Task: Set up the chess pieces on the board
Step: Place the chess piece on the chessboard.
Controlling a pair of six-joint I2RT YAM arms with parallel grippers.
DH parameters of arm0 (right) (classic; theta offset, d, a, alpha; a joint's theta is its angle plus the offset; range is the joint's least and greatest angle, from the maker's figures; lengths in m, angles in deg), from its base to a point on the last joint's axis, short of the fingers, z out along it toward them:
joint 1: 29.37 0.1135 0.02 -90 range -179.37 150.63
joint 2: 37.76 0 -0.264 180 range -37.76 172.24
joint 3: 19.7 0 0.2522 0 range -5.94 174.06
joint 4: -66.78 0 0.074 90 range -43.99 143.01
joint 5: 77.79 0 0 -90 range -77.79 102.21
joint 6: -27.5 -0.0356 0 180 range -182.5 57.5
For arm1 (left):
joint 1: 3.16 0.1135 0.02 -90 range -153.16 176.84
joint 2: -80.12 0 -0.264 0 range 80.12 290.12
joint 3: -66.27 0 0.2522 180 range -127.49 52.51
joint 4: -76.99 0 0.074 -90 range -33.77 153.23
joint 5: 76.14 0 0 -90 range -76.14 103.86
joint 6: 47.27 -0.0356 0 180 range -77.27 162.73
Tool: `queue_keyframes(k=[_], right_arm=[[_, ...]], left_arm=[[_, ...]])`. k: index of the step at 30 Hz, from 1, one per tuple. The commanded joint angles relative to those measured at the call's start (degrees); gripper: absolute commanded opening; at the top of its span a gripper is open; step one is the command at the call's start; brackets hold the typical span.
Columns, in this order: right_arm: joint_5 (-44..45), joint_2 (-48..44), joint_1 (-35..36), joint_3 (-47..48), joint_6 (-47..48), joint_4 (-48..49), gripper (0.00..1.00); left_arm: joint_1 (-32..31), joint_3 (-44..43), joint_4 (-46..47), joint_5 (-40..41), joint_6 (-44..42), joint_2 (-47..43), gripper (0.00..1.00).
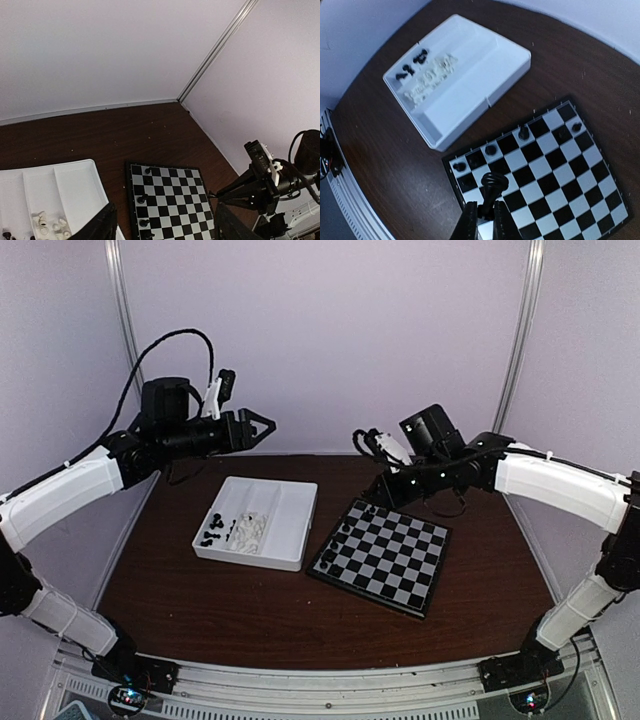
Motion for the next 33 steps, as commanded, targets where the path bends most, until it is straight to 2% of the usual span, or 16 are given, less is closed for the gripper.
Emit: queue_keyframes(k=[1, 10, 25, 27, 33], right_arm=[[0.52, 4.14, -1.34, 2.74, -1.68, -22.08, 0.00], [-4.06, 16.10, -3.37, 9.06, 2.25, -34.20, 0.00], [-5.32, 28.48, -4.02, 13.87, 4.32, -37.49, 0.00], [-4.97, 28.66, -3.97, 13.86, 4.32, -37.50, 0.04], [-4.05, 26.60, -3.99, 12.80, 4.36, -36.24, 0.32]], left_arm=[[0.01, -0.54, -6.35, 1.82, -9.64, -1.98, 0.66], [-0.01, 1.83, -9.16, 5.32, -12.66, -4.86, 0.66], [-0.01, 2.42, -13.55, 10.84, -16.93, -7.02, 0.66], [0.00, 2.46, -13.67, 11.14, -17.20, -7.01, 0.66], [-0.03, 2.51, -13.77, 11.33, -17.22, -6.74, 0.66]])
